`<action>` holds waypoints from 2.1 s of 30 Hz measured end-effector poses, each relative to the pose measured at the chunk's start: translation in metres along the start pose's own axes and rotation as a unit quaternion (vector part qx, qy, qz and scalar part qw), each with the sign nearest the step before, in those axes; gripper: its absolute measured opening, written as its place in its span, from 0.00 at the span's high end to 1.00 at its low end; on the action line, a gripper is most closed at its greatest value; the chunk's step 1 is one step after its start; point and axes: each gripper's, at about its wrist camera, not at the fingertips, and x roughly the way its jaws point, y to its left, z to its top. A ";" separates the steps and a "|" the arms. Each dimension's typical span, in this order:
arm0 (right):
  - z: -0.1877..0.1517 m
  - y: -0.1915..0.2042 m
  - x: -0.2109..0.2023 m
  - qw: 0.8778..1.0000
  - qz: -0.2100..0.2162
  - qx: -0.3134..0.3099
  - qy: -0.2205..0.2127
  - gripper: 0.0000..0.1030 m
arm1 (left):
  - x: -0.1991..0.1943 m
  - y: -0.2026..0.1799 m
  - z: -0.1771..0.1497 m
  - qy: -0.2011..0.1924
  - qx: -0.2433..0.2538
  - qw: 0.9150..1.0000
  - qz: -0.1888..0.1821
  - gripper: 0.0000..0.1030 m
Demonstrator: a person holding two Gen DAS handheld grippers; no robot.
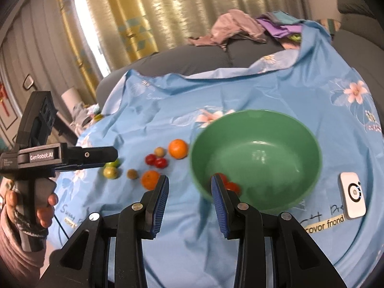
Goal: Organize fruits
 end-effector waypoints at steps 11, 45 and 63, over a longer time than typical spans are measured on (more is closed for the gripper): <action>0.002 0.044 -0.011 0.999 0.012 -0.039 -0.003 0.64 | -0.088 0.022 -0.015 -0.154 -0.022 0.978 -0.142 0.01; 0.000 0.017 0.032 0.999 0.021 -0.009 0.027 0.64 | 0.074 0.025 -0.024 0.023 0.128 0.985 0.111 0.07; 0.006 0.013 0.047 0.999 0.020 -0.009 0.034 0.64 | 0.123 0.037 -0.010 0.069 0.133 0.982 0.114 0.48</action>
